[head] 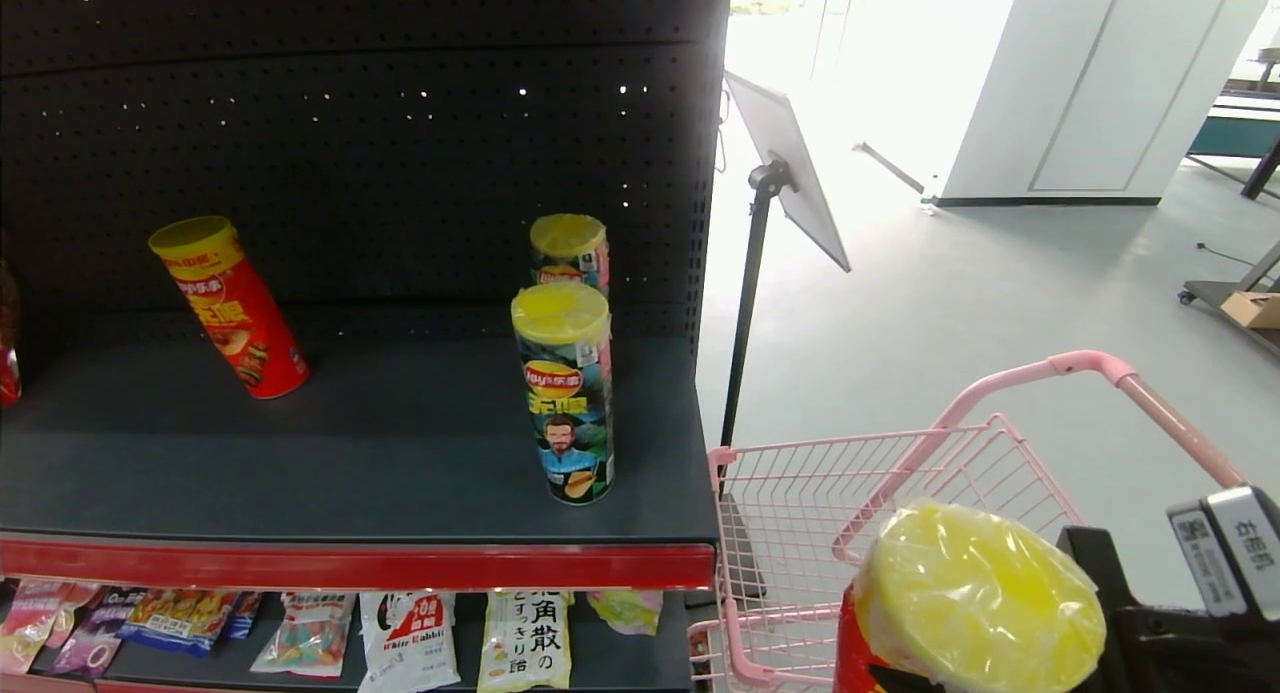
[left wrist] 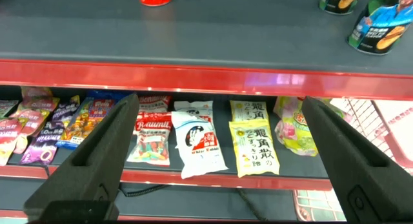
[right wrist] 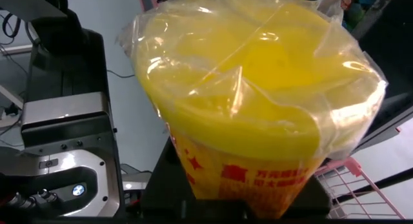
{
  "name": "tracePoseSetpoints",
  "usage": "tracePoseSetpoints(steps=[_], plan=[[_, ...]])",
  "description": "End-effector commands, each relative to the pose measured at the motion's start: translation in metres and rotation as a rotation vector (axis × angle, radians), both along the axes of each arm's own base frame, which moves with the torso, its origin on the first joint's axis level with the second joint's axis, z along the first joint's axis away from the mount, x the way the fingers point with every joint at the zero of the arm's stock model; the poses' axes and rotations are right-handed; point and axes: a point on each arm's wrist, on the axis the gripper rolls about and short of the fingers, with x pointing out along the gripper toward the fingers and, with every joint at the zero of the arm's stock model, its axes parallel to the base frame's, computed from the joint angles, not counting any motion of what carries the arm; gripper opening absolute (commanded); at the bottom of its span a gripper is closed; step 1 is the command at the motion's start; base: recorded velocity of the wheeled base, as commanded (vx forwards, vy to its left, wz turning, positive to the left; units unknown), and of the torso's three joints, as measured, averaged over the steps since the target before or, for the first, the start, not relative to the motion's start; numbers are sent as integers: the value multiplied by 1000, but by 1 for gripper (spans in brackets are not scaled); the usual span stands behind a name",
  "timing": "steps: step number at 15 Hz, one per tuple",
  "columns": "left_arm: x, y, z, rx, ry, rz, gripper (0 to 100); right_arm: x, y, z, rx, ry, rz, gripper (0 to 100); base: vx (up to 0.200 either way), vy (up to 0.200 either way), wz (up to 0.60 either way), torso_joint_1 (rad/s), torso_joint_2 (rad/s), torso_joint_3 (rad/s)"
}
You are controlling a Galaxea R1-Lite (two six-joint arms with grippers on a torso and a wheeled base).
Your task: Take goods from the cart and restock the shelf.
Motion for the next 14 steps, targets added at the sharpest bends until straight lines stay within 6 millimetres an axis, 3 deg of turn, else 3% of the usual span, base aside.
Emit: tracePoseSetpoints(steps=[1, 8, 14], plan=[[0, 0, 0, 0, 0, 0, 100, 0, 0, -2, -6, 6, 2, 0, 0, 0, 0, -134, 300, 159], [0, 0, 0, 0, 0, 0, 100, 1, 2, -5, -19, 19, 5, 0, 0, 0, 0, -8, 19, 10], [0, 0, 0, 0, 0, 0, 100, 1, 7, -7, -28, 26, 26, 0, 0, 0, 0, -139, 307, 172]])
